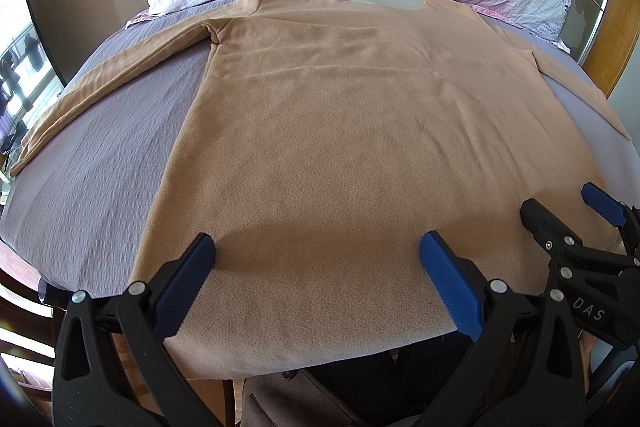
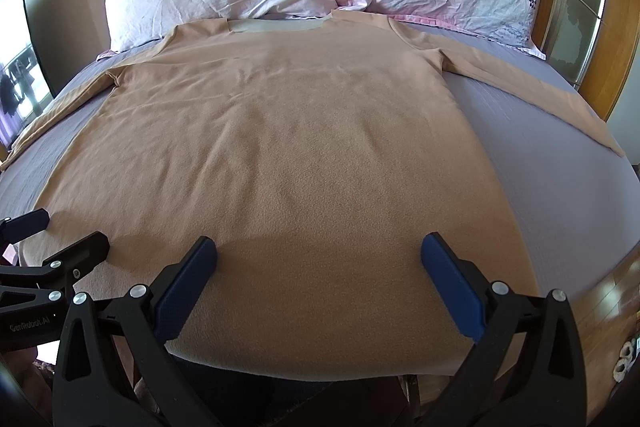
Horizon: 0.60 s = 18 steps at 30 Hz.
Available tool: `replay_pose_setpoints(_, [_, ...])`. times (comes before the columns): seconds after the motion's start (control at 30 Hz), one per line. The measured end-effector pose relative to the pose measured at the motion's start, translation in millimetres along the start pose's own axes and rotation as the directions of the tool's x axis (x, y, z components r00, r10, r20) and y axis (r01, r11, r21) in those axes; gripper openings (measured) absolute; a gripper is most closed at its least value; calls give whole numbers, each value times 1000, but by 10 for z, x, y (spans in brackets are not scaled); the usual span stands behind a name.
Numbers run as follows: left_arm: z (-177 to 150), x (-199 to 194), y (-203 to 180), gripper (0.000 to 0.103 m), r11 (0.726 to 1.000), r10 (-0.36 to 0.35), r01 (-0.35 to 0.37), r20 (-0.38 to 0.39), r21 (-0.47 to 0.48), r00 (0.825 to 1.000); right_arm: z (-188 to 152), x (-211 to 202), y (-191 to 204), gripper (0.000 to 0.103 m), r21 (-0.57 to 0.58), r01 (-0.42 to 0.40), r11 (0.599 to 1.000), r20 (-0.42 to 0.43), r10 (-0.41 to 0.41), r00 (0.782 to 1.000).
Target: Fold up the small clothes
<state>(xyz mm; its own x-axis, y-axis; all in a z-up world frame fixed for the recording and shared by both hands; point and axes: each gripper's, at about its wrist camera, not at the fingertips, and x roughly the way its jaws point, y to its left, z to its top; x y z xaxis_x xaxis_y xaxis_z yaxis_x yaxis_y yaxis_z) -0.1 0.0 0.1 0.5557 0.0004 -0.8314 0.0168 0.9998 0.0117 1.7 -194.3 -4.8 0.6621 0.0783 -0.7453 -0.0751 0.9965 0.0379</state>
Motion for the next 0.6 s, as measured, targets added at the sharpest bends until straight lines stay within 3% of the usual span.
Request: replay_pose_setpoints(0.6, [0,0,0,101,1000,0,0,1,0,1000,-8,-5,-2,102,0,-1,1000,0,1,1000])
